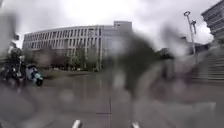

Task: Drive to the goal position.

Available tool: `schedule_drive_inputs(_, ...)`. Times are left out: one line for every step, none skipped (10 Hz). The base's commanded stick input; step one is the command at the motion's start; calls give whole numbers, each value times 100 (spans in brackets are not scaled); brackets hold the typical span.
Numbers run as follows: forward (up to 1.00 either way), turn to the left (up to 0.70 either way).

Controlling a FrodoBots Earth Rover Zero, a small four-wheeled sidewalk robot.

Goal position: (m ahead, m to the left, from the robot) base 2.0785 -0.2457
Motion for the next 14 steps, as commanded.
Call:
schedule_drive_inputs(70,0)
schedule_drive_inputs(70,0)
schedule_drive_inputs(70,0)
schedule_drive_inputs(70,0)
schedule_drive_inputs(70,0)
schedule_drive_inputs(70,-8)
schedule_drive_inputs(70,-24)
schedule_drive_inputs(70,-23)
schedule_drive_inputs(70,-6)
schedule_drive_inputs(70,0)
schedule_drive_inputs(70,0)
schedule_drive_inputs(70,0)
schedule_drive_inputs(70,0)
schedule_drive_inputs(70,0)
